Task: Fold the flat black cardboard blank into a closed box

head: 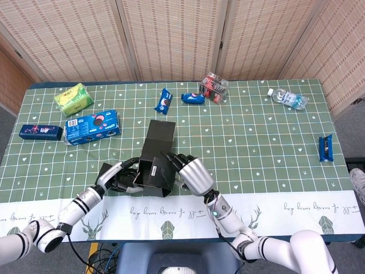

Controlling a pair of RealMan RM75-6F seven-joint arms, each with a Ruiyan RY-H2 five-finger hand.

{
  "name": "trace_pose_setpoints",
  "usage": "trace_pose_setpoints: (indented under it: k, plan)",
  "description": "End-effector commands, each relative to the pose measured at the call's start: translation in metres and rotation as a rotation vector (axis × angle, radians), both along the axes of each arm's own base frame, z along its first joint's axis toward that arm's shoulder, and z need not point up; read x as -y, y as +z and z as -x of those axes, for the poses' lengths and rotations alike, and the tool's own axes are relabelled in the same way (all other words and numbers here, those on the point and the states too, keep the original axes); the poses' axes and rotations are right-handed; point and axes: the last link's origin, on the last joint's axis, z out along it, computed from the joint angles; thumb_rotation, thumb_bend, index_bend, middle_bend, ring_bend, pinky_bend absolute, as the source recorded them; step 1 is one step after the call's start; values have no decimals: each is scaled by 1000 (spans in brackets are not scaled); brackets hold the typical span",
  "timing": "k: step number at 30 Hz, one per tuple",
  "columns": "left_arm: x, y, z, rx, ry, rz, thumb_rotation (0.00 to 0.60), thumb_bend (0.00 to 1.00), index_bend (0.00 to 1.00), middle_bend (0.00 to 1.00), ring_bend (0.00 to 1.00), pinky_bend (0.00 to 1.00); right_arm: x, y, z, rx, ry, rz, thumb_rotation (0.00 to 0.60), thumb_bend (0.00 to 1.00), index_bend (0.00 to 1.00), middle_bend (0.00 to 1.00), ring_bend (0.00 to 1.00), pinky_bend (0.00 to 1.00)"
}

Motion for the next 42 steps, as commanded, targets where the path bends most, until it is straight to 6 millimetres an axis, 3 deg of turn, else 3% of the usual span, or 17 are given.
trace_pose_setpoints:
  k: [1,12,19,28,38,40,42]
  plan:
    - [2,-2,2,-12,-13,-6,600,168,186,168,465,465,1,-4,-1,-34,27,-7,600,156,0,243,403,607]
    - [13,-24,9,-81,-106,-31,600,168,178,167,467,465,7,-9,-1,-177,137,-2,600,155,157,302,436,607]
    - [16,-40,13,-117,-147,-33,600,168,173,167,467,465,3,-18,2,-237,175,-22,600,156,178,309,446,607]
    - [14,-42,15,-129,-165,-56,600,168,146,167,469,465,5,-17,-4,-257,246,-25,600,157,239,338,471,607]
    - [15,-42,16,-133,-168,-47,600,167,131,167,469,465,4,-16,-5,-290,311,-45,600,197,384,396,513,607]
    - [15,-42,16,-134,-168,-43,600,167,131,167,478,465,3,-15,-4,-299,318,-50,600,201,394,404,520,607]
    - [15,-42,15,-134,-170,-41,600,167,132,167,587,465,3,-15,-3,-307,320,-55,600,205,398,408,523,607]
